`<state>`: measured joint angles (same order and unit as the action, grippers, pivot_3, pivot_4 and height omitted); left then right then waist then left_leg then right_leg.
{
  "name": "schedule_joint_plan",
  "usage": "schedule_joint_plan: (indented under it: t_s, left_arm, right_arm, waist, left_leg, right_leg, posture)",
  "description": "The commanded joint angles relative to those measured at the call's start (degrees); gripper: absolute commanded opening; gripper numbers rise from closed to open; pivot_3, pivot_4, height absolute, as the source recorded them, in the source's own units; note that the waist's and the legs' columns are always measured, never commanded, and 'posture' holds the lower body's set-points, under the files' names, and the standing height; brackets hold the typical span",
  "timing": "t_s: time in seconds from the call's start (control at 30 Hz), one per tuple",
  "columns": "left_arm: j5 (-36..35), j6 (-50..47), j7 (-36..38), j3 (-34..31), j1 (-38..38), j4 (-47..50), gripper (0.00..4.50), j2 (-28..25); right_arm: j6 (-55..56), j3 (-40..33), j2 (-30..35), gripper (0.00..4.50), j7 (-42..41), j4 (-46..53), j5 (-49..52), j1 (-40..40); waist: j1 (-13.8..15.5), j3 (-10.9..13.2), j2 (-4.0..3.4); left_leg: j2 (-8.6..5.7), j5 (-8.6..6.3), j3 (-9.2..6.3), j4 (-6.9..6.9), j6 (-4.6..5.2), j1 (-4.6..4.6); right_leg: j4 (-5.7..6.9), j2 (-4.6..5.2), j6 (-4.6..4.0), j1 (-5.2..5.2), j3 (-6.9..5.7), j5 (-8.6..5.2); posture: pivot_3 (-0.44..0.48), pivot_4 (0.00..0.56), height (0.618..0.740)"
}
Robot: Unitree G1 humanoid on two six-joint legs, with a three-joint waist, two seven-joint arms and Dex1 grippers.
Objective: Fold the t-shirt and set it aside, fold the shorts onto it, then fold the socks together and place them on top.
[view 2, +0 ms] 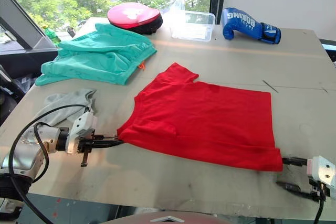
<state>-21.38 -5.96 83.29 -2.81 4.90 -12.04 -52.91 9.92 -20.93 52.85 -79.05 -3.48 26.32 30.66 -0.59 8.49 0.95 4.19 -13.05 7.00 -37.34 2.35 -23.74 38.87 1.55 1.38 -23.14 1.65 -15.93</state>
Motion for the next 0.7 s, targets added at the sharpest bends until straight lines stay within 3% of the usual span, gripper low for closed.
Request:
schedule_joint_plan:
  t_s: [0.03,0.13,0.23,0.37,0.53,0.7]
  left_arm:
    - [0.06,-2.38,3.28,1.00,-1.86,1.04,0.56,-2.26]
    - [0.40,-3.49,5.71,1.76,-2.61,1.38,1.63,-4.15]
    - [0.97,-3.58,7.59,2.03,-3.24,0.77,3.00,-6.04]
    - [-0.68,-3.06,7.46,-0.62,0.88,-3.22,4.48,-5.70]
    - [-3.99,-7.52,8.85,-2.50,11.48,-7.68,4.48,-5.76]
    - [-0.42,-6.24,1.68,-0.19,28.17,-13.47,4.48,1.48]
  right_arm:
    - [-8.35,-3.34,0.95,4.50,0.48,3.55,3.75,2.75]
    - [-9.95,-5.20,-0.01,4.50,-0.03,3.66,5.96,1.75]
    - [-12.36,-6.43,-1.28,4.50,2.48,4.02,7.87,-1.91]
    - [-18.35,-7.53,-2.23,4.50,7.74,5.01,10.48,-8.37]
    - [-25.18,-5.85,-0.63,4.50,12.72,4.82,9.65,-16.11]
    - [-30.32,-1.22,0.30,4.50,16.81,0.29,6.49,-27.77]
  waist:
    - [-0.20,-0.05,0.04]
    - [-0.27,-0.06,0.02]
    - [-0.38,-0.12,-0.09]
    - [-0.28,-0.22,-0.27]
    - [0.35,-0.11,-0.11]
    - [0.88,-0.04,0.04]
  left_leg:
    - [0.00,0.00,0.00,0.01,0.00,0.00]
    - [0.00,-0.01,0.02,0.01,0.00,0.00]
    - [-0.01,-0.01,0.02,0.01,0.00,0.03]
    - [-0.02,-0.01,0.05,0.01,0.00,0.04]
    - [-0.02,0.01,-0.02,-0.06,0.01,-0.10]
    - [-0.19,0.01,0.12,-0.14,0.07,-0.17]
  right_leg:
    - [0.00,0.00,-0.01,0.00,0.00,0.00]
    - [-0.02,0.03,-0.02,0.00,0.03,-0.01]
    - [-0.01,0.03,-0.03,0.00,0.05,-0.01]
    - [0.00,0.03,-0.03,-0.01,0.07,-0.01]
    - [0.01,0.03,-0.04,-0.07,-0.19,0.00]
    - [-0.01,-0.13,0.23,0.00,-0.41,0.12]
  posture:
    - [0.000,0.150,0.735]
    - [0.000,0.150,0.735]
    - [0.000,0.150,0.735]
    - [0.000,0.150,0.735]
    - [0.000,0.150,0.735]
    - [0.000,0.150,0.735]
